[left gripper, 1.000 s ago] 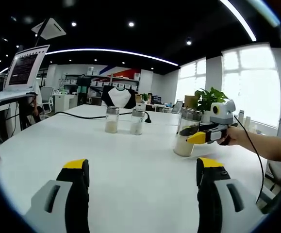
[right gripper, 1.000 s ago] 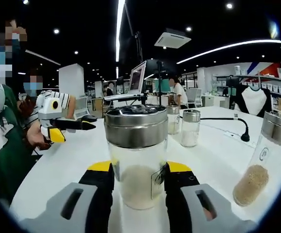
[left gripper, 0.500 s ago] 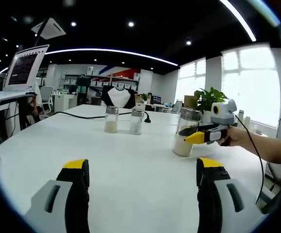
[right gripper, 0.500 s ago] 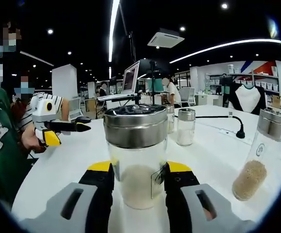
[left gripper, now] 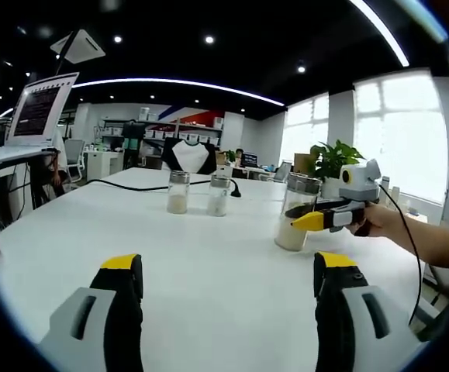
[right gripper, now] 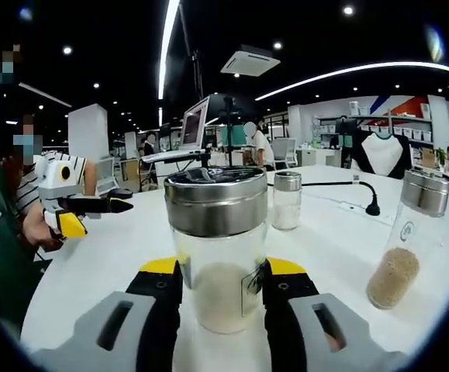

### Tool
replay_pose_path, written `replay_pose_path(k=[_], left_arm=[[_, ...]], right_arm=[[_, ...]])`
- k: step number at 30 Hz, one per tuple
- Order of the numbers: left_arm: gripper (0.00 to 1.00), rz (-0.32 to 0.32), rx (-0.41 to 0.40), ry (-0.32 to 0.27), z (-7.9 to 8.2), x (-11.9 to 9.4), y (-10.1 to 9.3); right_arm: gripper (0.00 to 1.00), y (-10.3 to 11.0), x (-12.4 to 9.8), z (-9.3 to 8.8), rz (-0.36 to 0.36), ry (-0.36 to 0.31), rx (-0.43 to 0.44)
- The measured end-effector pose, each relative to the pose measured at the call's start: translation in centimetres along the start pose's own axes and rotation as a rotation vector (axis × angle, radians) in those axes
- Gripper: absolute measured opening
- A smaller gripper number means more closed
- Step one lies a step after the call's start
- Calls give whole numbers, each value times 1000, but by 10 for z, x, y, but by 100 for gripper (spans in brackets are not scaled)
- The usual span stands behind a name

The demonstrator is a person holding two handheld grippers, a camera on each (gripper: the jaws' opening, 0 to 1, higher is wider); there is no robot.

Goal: Rotate the seasoning bottle until the label or dispensing opening points toward the visible target arrow and the bottle remains upright within the marked orientation range

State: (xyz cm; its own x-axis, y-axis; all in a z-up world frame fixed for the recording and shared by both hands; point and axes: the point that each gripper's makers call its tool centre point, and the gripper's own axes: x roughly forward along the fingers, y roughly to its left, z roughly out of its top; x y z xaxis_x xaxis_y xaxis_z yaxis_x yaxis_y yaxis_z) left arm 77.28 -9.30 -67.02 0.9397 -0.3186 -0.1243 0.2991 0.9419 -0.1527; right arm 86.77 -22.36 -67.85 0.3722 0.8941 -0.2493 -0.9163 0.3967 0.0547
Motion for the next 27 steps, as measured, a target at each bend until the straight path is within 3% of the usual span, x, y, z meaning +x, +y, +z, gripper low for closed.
replay_pose_path(k=[27], left_arm=[[96, -5, 2, -3, 0, 0, -1]], right_arm=[[39, -7, -3, -1, -182, 11, 49]])
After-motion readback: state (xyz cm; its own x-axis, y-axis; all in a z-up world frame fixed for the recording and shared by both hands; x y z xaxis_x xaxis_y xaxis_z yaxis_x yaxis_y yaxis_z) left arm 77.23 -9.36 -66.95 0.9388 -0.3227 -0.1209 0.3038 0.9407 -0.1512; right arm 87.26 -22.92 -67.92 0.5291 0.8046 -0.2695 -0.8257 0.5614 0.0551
